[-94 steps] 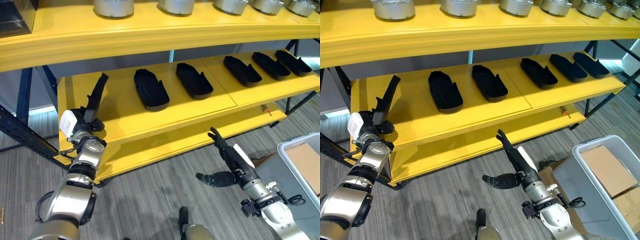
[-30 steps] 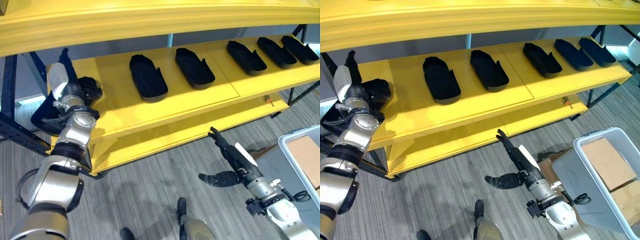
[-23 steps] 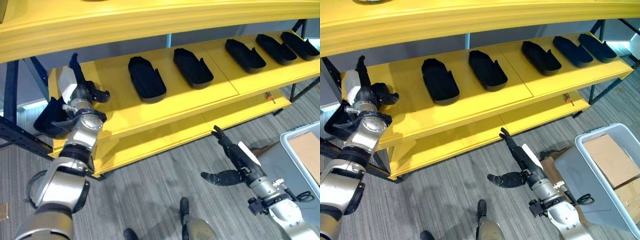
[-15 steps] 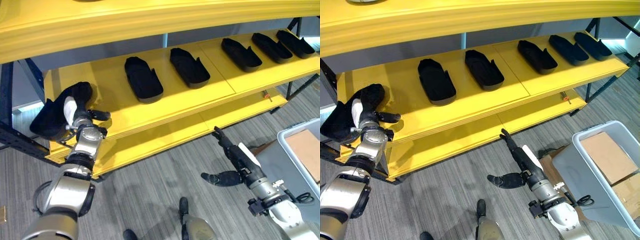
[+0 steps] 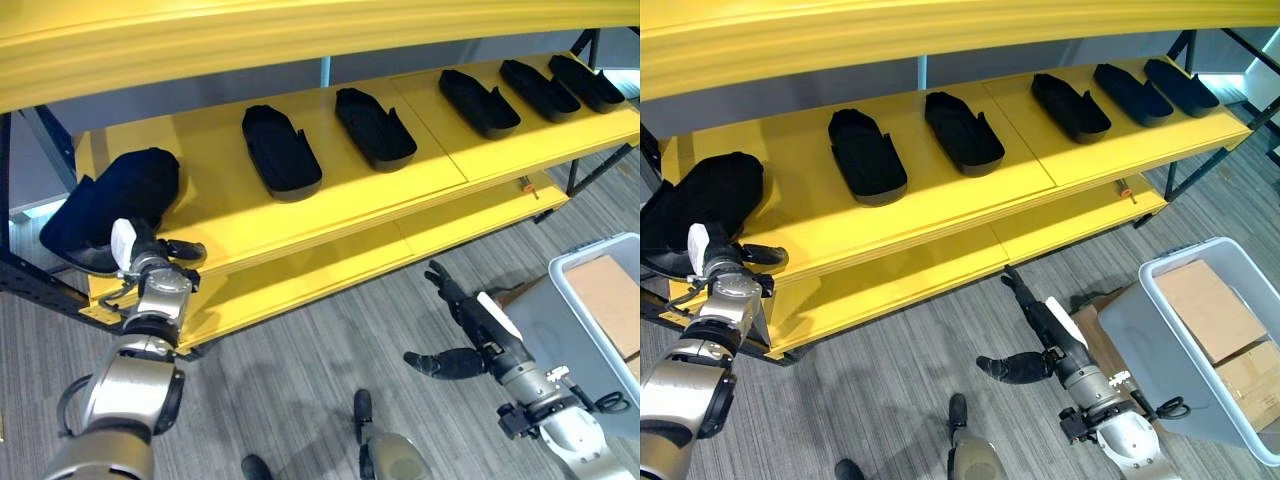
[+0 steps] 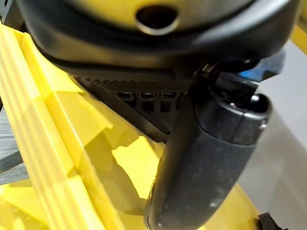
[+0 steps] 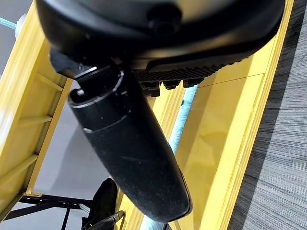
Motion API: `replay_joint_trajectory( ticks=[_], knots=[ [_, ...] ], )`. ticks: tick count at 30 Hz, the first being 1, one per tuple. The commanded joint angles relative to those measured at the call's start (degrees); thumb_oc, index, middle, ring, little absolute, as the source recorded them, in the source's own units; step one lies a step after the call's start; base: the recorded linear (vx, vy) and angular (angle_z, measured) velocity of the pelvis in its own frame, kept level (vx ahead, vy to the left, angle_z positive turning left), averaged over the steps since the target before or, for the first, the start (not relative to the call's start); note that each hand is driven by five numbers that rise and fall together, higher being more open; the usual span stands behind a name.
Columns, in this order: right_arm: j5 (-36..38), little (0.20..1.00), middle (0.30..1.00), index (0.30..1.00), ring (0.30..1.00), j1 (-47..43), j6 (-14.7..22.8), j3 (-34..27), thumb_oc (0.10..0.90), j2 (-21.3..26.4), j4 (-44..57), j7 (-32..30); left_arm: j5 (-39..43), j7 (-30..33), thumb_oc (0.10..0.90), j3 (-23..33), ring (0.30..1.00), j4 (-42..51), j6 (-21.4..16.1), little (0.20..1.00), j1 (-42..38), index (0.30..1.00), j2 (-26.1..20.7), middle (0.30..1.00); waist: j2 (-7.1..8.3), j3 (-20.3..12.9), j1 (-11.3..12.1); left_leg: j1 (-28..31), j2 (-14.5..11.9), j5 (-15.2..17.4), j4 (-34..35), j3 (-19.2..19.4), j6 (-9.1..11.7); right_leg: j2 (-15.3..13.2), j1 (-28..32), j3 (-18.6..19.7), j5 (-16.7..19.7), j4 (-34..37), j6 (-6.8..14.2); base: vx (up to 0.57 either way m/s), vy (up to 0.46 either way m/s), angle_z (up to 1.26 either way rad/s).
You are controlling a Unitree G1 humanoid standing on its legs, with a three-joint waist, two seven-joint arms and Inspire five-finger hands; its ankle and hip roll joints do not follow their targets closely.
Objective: Move parts from the plastic box to the shelf.
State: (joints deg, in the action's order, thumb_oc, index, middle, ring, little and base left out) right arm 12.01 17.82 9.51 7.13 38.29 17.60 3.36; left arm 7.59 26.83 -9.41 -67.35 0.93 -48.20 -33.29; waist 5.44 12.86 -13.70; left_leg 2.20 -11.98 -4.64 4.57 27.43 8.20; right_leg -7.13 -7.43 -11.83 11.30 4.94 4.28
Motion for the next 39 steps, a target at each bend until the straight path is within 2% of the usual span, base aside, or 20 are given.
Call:
replay_joint_trajectory(
  ticks=[1,8,11,13,15,18,20,26,39],
  knots=[
    [2.9,1.0,1.0,1.0,1.0,-4.3,4.5,-4.6,0.9,-0.3,5.2,-1.5,0.7,0.5,0.9,0.2,1.0,1.2,-3.4,1.0,-6.5,1.0,-3.7,1.0,1.31,1.7,0.9,2.8,0.0,0.1,-1.0,-2.0,0.4,-0.9,3.7,0.1,-4.4,-2.8,5.6,0.0,0.0,0.0],
    [2.7,1.0,1.0,1.0,1.0,-4.2,4.2,-4.3,0.9,-0.8,4.6,-1.7,11.6,-1.4,0.9,3.2,1.0,1.6,-4.7,1.0,-8.0,1.0,-0.5,1.0,1.14,1.7,0.3,3.0,0.2,0.6,-1.2,-1.7,0.3,-1.0,3.6,0.6,-4.5,-2.9,5.5,0.0,0.003,0.0],
    [2.2,1.0,1.0,1.0,1.0,-4.1,3.9,-4.6,0.9,-1.3,4.3,-2.3,21.3,-4.0,0.9,5.3,1.0,2.4,-6.4,1.0,-8.6,1.0,1.4,1.0,0.92,1.7,-0.1,3.2,0.2,0.8,-1.3,-1.7,0.3,-1.0,3.6,0.8,-4.6,-2.8,5.4,0.0,0.0,0.0],
    [2.2,1.0,1.0,1.0,1.0,-4.1,3.9,-4.6,0.9,-1.5,4.2,-2.4,23.3,-4.4,0.9,5.6,1.0,2.9,-6.8,1.0,-8.7,1.0,1.8,1.0,0.84,1.7,-0.1,3.2,0.2,0.8,-1.3,-1.7,0.2,-1.0,3.6,0.8,-4.6,-2.8,5.4,0.0,0.0,0.0],
    [1.9,1.0,1.0,1.0,1.0,-4.2,3.7,-4.6,0.9,-2.0,4.1,-3.0,29.1,-5.1,0.9,6.7,1.0,3.9,-8.1,1.0,-8.8,1.0,2.6,1.0,0.67,1.6,-0.2,3.4,0.2,0.9,-1.4,-1.6,0.3,-1.0,3.7,0.9,-4.7,-2.8,5.3,0.0,0.0,0.0],
    [1.8,1.0,1.0,1.0,1.0,-4.2,3.4,-4.5,0.9,-2.2,4.0,-3.1,32.4,-6.1,0.9,7.2,1.0,4.8,-8.6,1.0,-8.7,1.0,3.0,1.0,0.48,1.4,-0.3,3.5,0.2,1.0,-1.5,-1.6,0.3,-0.9,3.8,0.9,-4.7,-2.8,5.3,0.01,0.0,-0.03],
    [1.4,1.0,1.0,1.0,1.0,-4.2,3.2,-4.6,0.9,-2.3,3.9,-3.3,37.5,-6.6,0.9,7.9,1.0,6.9,-9.7,1.0,-8.5,1.0,3.9,1.0,0.3,1.3,-0.3,3.6,0.3,1.2,-1.6,-1.6,0.2,-0.9,3.9,0.9,-4.9,-2.8,5.2,0.01,-0.001,-0.02],
    [0.7,1.0,1.0,1.0,1.0,-4.2,2.9,-4.4,0.9,-2.8,3.6,-3.7,40.5,-6.2,0.9,8.7,1.0,7.7,-10.4,1.0,-8.7,1.0,4.1,1.0,-0.1,1.1,-0.3,3.8,0.4,1.4,-1.7,-1.8,0.2,-1.1,4.0,0.7,-5.0,-3.0,5.1,0.0,0.0,0.0],
    [0.2,1.0,1.0,1.0,1.0,-3.5,2.5,-4.5,0.9,-2.7,3.4,-3.4,41.0,-5.9,0.9,10.1,1.0,7.4,-10.6,1.0,-8.3,1.0,3.3,1.0,-0.55,0.7,0.4,4.1,0.6,1.6,-2.1,-2.3,0.1,-1.3,4.9,0.2,-5.4,-3.1,5.1,0.0,0.0,0.0]
  ],
)
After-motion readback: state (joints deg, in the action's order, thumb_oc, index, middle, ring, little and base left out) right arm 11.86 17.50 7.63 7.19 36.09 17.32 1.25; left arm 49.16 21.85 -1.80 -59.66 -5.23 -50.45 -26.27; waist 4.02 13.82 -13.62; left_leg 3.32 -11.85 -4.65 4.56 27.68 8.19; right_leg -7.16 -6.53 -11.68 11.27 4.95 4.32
